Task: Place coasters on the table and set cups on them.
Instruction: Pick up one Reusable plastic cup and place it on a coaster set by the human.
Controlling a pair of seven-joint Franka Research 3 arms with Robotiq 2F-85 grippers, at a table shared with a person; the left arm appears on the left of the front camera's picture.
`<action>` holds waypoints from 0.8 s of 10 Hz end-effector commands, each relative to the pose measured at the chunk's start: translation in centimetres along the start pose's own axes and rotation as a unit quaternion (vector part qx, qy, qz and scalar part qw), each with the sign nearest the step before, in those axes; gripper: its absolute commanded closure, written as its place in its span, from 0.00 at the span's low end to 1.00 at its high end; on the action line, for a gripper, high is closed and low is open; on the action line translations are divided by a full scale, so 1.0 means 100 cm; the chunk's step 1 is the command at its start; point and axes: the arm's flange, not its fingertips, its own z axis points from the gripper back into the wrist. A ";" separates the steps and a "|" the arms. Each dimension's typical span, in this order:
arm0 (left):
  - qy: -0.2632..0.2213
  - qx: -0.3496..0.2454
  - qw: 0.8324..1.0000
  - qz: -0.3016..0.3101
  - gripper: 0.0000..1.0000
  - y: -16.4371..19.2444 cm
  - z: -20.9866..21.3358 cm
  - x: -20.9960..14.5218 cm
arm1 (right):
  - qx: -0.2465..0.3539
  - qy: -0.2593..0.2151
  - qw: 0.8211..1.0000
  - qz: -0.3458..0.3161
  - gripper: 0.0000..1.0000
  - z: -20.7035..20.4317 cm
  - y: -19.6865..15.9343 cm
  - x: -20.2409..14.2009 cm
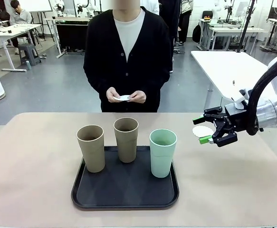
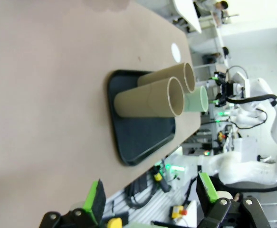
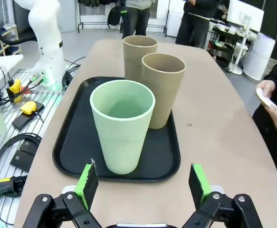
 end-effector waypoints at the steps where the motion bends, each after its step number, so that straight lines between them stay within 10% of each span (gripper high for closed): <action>1: -0.004 -0.006 1.000 -0.007 0.00 -0.001 -0.001 0.001 | 0.001 -0.010 1.000 0.015 0.00 0.002 -0.001 0.001; 8: -0.004 -0.006 1.000 -0.007 0.00 -0.001 -0.001 0.001 | -0.001 -0.072 0.997 0.029 0.00 -0.016 0.005 -0.043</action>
